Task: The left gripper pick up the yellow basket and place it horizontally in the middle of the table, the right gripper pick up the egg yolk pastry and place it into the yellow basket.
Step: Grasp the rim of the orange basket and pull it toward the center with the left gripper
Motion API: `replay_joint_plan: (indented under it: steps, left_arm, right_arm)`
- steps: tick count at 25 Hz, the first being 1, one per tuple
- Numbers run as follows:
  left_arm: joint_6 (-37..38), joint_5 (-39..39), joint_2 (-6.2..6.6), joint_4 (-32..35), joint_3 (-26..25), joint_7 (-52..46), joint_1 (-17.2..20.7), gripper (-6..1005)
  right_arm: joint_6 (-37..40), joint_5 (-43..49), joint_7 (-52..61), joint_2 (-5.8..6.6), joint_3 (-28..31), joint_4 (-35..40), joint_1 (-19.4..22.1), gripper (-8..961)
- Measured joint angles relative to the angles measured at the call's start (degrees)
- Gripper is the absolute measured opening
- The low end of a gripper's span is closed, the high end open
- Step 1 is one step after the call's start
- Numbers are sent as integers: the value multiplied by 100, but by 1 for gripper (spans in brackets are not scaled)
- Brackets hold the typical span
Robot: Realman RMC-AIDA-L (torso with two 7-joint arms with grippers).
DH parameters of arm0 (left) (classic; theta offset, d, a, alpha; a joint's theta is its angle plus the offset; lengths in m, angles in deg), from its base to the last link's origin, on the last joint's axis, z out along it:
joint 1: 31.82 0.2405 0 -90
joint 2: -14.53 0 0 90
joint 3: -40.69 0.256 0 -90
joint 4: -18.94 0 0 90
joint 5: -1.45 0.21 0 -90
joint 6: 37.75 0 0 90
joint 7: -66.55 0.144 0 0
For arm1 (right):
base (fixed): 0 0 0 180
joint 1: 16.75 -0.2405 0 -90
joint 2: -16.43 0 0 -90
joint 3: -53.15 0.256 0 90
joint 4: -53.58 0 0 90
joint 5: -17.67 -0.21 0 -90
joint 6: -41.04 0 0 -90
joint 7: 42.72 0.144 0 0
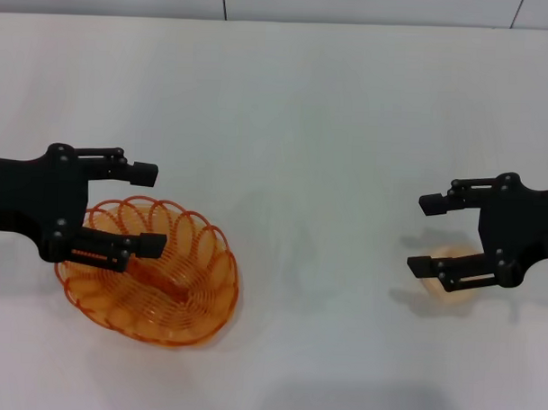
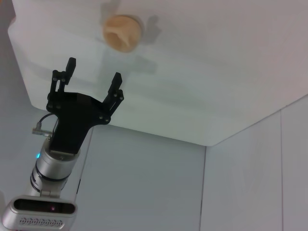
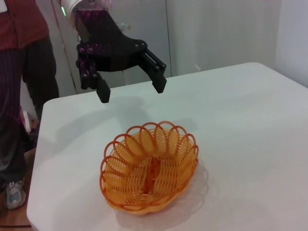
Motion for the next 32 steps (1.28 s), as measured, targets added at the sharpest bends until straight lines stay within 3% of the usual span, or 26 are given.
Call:
replay_joint_plan:
  steps: [14, 21, 28, 32]
  left_arm:
    - [7, 45, -8, 9, 10, -63, -23, 890]
    - [-5, 339, 107, 370, 10, -816, -91, 886]
    - [-27, 1475, 150, 980, -58, -1997, -448, 882]
    - [-62, 2030, 272, 1048, -114, -2846, -697, 880]
  right_arm:
    - [18, -2, 23, 0, 15, -37, 0, 768]
    - [12, -3, 77, 0, 5, -41, 0, 768]
    - [-3, -3, 79, 0, -8, -47, 7, 768]
    - [-1, -9, 83, 0, -8, -46, 9, 768]
